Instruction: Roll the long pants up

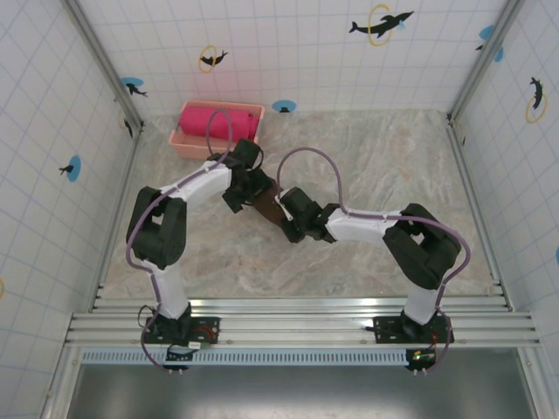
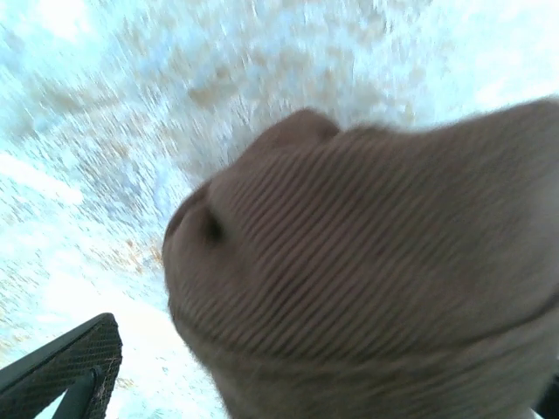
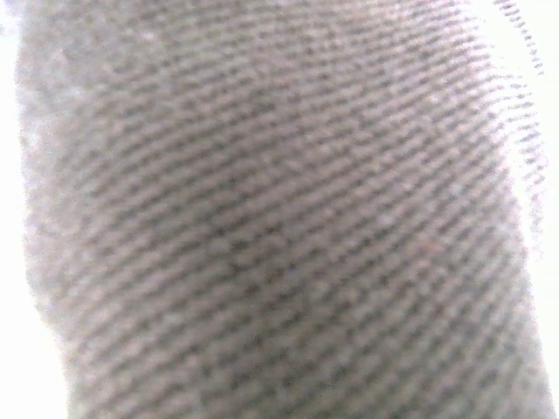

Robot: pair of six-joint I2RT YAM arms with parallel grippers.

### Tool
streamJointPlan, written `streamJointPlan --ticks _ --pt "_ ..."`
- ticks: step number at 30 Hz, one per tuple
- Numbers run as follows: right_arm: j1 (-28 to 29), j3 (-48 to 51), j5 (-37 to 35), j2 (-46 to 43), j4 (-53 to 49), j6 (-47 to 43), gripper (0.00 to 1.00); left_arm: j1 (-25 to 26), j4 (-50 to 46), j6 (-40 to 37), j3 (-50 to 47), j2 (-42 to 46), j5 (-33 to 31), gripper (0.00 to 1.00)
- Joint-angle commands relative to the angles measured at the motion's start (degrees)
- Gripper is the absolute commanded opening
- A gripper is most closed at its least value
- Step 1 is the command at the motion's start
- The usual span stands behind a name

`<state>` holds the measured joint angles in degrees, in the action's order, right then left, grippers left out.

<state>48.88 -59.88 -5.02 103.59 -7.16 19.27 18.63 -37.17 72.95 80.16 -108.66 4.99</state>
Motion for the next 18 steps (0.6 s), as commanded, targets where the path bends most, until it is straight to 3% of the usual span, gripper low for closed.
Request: streamJointPlan --ticks 1,8,18 --pt "-0.6 2.1 0.6 2.7 -11.2 0.0 0.00 -3.9 -2.1 -2.5 2.4 2.5 -4.1 0.98" --pt "-0.7 0.4 0.8 2.7 -12.0 -0.7 0.00 -3.8 2.8 4.6 0.3 4.0 2.0 0.98" --pt "-0.8 -1.0 1.3 3.8 -12.0 -0.5 0.00 -0.2 1.8 10.7 -5.2 9.4 0.8 0.98"
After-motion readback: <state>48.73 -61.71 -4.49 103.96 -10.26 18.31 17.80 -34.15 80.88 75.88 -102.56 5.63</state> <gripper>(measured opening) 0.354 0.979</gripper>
